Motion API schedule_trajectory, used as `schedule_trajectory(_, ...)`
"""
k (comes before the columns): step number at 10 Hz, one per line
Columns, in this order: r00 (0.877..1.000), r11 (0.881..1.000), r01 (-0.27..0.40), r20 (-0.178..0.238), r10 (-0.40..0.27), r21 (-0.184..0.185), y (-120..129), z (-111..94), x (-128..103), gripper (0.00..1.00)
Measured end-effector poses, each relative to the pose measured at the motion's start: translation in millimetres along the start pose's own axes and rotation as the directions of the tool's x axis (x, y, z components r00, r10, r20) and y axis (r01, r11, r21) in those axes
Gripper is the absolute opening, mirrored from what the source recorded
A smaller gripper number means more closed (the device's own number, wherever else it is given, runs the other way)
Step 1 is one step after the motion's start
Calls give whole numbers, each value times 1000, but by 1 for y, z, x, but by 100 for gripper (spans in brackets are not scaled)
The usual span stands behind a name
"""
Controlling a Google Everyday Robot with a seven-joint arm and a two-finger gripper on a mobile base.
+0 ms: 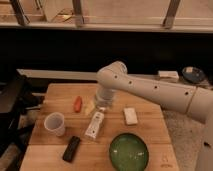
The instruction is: Place the eraser in the ceramic cup
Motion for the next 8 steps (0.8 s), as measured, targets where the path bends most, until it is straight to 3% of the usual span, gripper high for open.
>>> schedule_trajectory(4,998,994,57,8,-56,-93,62,9,26,80)
schedule_trajectory(8,998,994,57,9,-56,-94,62,9,27,80)
